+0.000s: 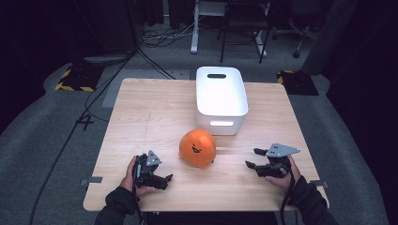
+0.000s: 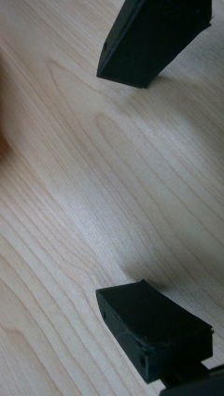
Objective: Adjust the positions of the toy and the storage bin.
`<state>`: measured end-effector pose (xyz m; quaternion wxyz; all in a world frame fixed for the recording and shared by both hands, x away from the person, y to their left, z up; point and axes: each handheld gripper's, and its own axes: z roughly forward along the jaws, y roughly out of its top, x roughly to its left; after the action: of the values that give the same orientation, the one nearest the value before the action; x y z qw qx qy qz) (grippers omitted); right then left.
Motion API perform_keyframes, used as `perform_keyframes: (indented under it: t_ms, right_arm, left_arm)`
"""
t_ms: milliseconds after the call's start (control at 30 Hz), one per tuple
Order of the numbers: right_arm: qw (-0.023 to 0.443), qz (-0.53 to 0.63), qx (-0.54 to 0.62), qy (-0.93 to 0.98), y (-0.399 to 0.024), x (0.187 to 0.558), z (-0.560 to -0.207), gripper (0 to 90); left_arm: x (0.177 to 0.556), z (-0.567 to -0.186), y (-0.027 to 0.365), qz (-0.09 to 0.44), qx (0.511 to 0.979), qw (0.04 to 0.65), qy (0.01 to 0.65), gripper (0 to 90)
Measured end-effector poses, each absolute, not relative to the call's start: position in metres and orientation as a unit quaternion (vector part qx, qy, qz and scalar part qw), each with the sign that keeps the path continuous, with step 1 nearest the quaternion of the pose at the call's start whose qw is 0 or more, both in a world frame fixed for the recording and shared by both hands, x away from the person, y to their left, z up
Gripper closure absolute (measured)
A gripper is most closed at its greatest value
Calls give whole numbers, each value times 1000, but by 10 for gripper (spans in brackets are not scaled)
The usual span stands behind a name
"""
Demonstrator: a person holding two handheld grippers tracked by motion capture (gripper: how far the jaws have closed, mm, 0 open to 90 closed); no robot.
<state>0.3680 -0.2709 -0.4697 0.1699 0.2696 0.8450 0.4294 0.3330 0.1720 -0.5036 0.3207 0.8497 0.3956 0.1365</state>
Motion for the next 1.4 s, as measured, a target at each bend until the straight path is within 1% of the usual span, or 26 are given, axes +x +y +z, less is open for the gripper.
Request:
perform_keyframes:
  t_ms: [67,267,500,700,800,900,1133,1200,1400]
  right_arm:
    - [165,436,260,845,-264,370,-468,404]
    - [166,444,244,846,-237,377,-465,425]
    - [162,451,236,845,-216,383,-463,421]
    - [160,453,225,848,-197,388,-461,418]
    - [138,459,211,852,-186,389,-463,401]
    - [138,456,207,854,-183,388,-464,395]
    - [113,466,191,857,-169,390,-466,388]
    - [113,465,189,858,-168,390,-466,389]
    - [101,470,181,858,-160,390,-467,378]
  left_arm:
    - [333,-504,172,137,849,321,396,6]
    - [334,-503,172,141,849,320,397,6]
    - [343,-503,170,146,845,318,405,6]
    - [357,-503,166,140,846,320,402,6]
    - [369,-503,163,144,844,315,409,7]
    - [380,-503,157,145,844,316,408,7]
    - [399,-503,146,139,844,315,412,8]
    - [401,-503,145,148,841,319,411,9]
    - [404,-502,146,147,843,317,410,21]
